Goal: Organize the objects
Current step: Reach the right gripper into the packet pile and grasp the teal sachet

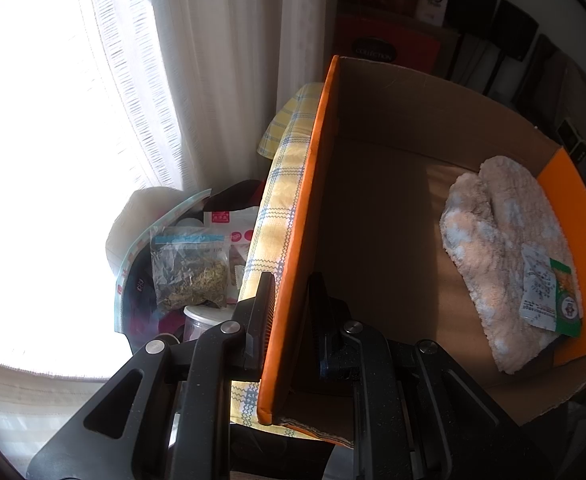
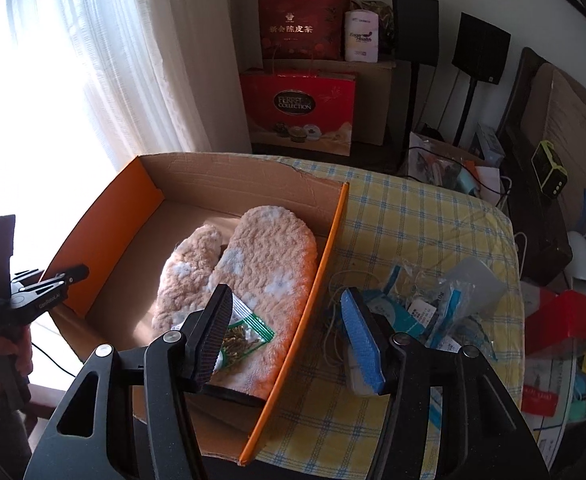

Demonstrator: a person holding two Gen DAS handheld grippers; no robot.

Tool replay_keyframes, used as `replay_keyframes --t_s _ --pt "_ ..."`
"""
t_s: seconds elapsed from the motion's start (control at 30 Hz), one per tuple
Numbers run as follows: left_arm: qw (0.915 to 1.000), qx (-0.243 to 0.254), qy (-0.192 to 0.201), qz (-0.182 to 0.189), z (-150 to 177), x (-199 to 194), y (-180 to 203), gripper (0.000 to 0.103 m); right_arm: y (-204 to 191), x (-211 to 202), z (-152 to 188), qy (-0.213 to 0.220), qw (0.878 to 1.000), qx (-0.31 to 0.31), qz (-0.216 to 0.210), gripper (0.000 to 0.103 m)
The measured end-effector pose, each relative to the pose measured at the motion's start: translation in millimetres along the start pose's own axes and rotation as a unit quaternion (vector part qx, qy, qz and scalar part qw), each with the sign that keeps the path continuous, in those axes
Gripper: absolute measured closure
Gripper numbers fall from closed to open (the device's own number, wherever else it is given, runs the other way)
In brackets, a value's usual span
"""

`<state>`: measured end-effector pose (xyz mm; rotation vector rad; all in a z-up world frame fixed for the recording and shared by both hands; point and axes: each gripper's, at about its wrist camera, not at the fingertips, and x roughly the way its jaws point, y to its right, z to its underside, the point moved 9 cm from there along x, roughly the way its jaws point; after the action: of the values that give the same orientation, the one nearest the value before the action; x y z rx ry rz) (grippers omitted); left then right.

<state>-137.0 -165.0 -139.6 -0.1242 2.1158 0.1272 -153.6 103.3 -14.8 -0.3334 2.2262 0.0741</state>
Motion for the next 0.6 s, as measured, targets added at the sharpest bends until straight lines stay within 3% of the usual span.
replay_keyframes --t_s 0.6 --pt "1.0000 0.000 -0.001 0.000 -1 -3 -2 0.088 134 -17 43 -0.016 0.992 0.105 0.071 0.042"
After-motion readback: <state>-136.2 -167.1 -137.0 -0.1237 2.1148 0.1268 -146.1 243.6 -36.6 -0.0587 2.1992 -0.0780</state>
